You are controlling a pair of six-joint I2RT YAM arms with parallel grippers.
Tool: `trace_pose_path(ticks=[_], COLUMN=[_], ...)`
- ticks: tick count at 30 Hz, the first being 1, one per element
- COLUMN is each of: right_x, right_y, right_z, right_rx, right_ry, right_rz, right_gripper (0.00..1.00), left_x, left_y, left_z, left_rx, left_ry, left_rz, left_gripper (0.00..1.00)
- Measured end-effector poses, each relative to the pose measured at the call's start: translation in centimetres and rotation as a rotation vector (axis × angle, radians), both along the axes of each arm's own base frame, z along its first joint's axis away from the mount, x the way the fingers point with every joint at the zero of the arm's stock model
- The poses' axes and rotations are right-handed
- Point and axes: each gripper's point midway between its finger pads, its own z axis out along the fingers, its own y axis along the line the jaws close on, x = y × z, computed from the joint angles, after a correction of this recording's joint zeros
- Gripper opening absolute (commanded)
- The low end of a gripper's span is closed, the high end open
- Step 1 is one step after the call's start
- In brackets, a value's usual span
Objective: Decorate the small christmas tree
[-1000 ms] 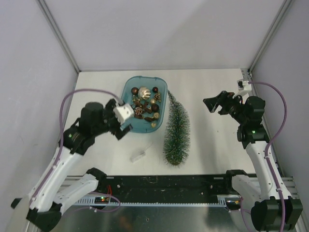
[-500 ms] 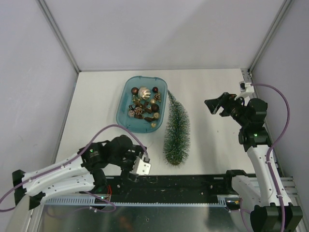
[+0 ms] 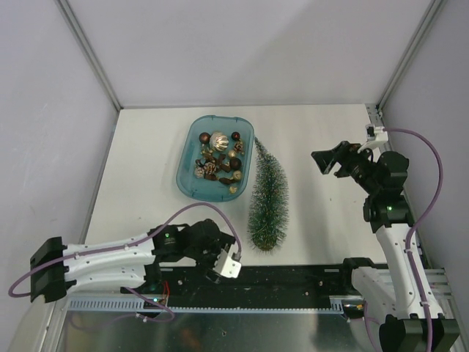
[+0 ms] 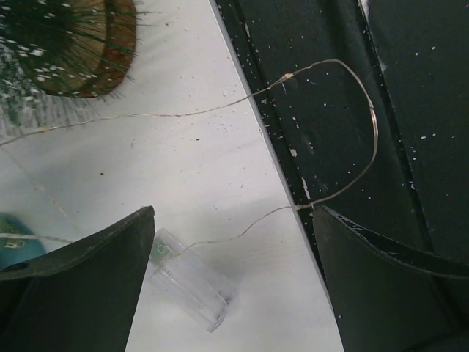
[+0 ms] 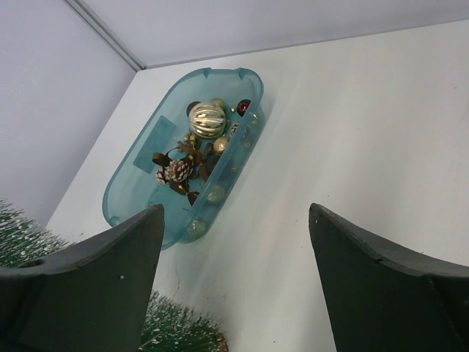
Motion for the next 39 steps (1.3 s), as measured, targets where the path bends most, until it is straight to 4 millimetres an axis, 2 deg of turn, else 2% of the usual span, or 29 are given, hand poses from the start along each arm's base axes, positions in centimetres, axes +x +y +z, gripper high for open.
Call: trace_pose_path(ticks=[5,11,15,19,24,28,31,32,35,37,39], right_x=[0.1,0.1,0.1,0.2,0.3,0.3,0.4,0.4,0.4,0.4,0.4], right_y=[-0.5,-0.8,-0.9,-1.1,-1.4,-1.7,-1.8,-1.9,-2.0,-2.0,-2.1], right_z=[0.1,0.2,0.2,0.2,0.2,0.2,0.2,0.2,0.2,0.2,0.2], right_rx=[0.001,0.007,0.007,0.007,0.007,0.007,0.010,0.012,0.018,0.021,0.023], right_ry=[-0.002,-0.002,-0.004,-0.004,-0.004,-0.004,-0.002,-0.001,0.003,0.007,0.007], right_rz=[-0.015,-0.024,-0.029,-0.033,-0.044,-0.052,-0.059,-0.061,-0.065,-0.067,-0.068], right_gripper=[0.83,0.82,0.81,0.80,0.80,0.79,0.79,0.78,0.78,0.78,0.78], left_x=[0.4,1.1,1.3,1.2,0.6,0.6,0.8,0.8,0.8,0.8,0.9], left_y=[-0.3,-0.7,-0.8,-1.0,-1.2,-1.5,-2.1,-2.2,-1.3,0.2,1.8], left_z=[-1.6,-2.1,-2.2,-1.9,-1.2,1.5,6.2,8.4,12.8,13.9,13.8], left_rx=[0.022,0.019,0.013,-0.001,-0.018,-0.038,-0.104,-0.144,-0.224,-0.231,-0.207], left_ry=[-0.023,-0.053,-0.065,-0.069,-0.066,-0.080,-0.104,-0.118,-0.154,-0.181,-0.205], left_rz=[-0.010,0.002,0.010,0.010,0.005,0.001,0.003,0.004,0.015,0.027,0.046], left_gripper=[0.73,0.34,0.17,0.04,0.00,0.00,0.00,0.00,0.00,0.00,0.00])
